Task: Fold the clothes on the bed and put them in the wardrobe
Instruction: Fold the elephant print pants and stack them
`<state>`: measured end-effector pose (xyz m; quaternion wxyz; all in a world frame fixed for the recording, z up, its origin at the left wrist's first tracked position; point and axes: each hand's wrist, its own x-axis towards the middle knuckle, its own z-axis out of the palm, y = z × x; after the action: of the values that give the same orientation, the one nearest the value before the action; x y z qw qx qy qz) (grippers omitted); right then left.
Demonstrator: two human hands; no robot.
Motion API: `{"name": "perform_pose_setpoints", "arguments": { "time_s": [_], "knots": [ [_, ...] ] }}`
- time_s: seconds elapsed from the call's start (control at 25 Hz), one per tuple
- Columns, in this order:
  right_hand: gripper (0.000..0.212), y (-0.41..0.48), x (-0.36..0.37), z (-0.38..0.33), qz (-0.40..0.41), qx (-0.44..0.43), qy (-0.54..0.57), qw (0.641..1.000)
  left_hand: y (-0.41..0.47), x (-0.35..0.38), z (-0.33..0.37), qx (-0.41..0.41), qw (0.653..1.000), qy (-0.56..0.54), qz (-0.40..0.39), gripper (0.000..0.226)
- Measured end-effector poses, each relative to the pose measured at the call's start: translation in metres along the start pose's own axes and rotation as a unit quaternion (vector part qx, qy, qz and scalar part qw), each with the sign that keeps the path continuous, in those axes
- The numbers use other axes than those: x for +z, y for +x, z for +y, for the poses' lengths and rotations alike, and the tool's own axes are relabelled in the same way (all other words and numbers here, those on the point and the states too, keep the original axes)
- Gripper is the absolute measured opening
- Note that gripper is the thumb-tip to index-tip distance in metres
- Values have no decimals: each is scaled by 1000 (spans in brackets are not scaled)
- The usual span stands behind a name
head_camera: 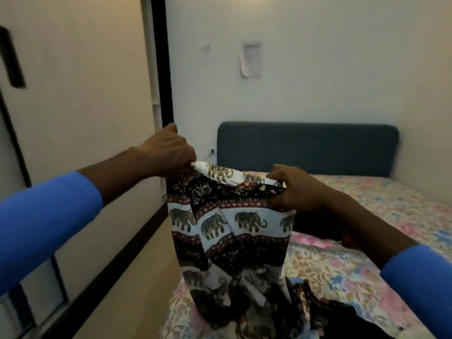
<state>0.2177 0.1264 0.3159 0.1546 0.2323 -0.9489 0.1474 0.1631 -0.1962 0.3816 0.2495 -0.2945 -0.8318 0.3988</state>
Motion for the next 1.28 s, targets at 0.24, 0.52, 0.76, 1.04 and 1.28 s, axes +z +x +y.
{"name": "perform_pose_setpoints", "arguments": {
  "time_s": [0.24,0.52,0.76,1.04,1.28],
  "knots": [
    [78,7,-91,-40,47,69,-371,925,-61,-43,-66,-69,992,100,36,84],
    [35,13,-195,-75,381,130,-291,868,-75,-100,-104,-351,917,-36,185,46],
    [30,25,-326,-136,612,90,-41,785,-72,-225,-217,-387,761,-352,383,52],
    [23,48,-384,-133,492,145,272,814,-80,-270,-223,-27,393,-833,388,23],
    [26,68,-300,-148,463,-18,128,877,-28,-244,-86,-24,601,-682,416,52]
  ]
}}
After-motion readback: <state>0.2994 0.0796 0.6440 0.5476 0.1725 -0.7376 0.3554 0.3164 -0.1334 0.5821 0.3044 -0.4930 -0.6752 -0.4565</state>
